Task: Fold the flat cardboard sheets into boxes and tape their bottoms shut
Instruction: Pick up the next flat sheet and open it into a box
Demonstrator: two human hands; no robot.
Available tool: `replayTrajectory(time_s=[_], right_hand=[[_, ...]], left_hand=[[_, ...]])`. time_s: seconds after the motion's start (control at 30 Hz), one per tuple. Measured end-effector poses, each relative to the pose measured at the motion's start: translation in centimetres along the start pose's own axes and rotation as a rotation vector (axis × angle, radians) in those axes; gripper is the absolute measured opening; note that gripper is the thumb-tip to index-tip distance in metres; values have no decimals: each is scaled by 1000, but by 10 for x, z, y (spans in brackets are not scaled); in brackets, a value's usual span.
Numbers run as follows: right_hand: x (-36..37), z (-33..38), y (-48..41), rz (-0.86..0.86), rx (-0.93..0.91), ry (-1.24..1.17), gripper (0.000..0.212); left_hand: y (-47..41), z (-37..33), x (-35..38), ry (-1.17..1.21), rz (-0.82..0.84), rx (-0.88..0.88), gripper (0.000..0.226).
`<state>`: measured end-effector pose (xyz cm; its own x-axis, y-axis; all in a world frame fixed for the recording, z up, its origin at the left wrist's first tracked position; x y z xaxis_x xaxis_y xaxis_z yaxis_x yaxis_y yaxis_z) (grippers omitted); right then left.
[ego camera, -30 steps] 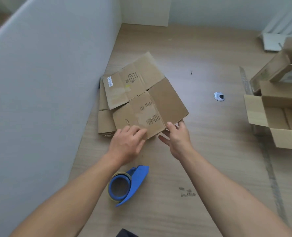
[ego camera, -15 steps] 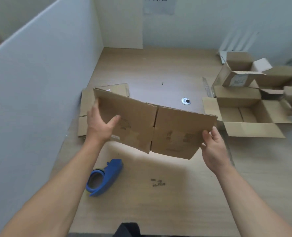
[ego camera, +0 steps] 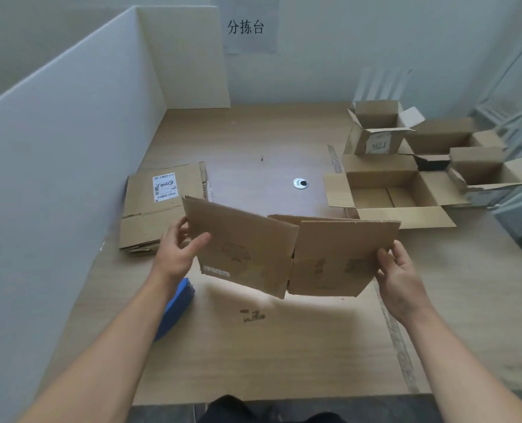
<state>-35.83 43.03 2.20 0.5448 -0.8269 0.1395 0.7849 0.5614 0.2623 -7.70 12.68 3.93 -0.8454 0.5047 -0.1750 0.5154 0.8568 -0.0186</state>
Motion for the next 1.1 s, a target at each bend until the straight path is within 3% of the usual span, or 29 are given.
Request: replayTrajectory(time_s=[0.13, 0.27, 0.4, 0.57, 0.67, 0.77, 0.9, 1.1], right_hand=[[-9, -3, 9, -166, -49, 59, 26], [-14, -19, 13, -317, -79, 71, 19], [-3, -24, 12, -217, -57, -4, 25], [4, -24, 10, -77, -14, -50, 32], [11, -23, 12, -47, 0, -95, 38], [14, -26, 7, -54, 27, -132, 48], [14, -24, -4, -105, 89, -166, 44], [27, -21, -6, -100, 93, -190, 48]], left_hand=[[17, 2, 2, -6, -13, 17, 82], [33, 16, 2, 34, -84, -7, 63], [47, 17, -1, 65, -88, 1, 70], [55, 15, -12, 78, -105, 25, 30], [60, 12, -13, 77, -29, 39, 39], [63, 10, -13, 72, 45, 39, 52], [59, 6, -14, 131, 10, 26, 23], [59, 7, -18, 198, -23, 8, 28]])
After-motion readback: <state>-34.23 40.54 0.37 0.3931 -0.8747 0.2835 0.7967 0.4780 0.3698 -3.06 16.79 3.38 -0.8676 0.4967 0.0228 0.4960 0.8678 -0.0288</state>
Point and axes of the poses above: each hand's wrist, its own y-axis away from the middle knuckle, its own x-axis out of the palm, z = x × y, the point moved 6 cm from there along -y, towards the middle knuckle, and after that the axes turned 9 degrees about x, right-handed, at the moved point
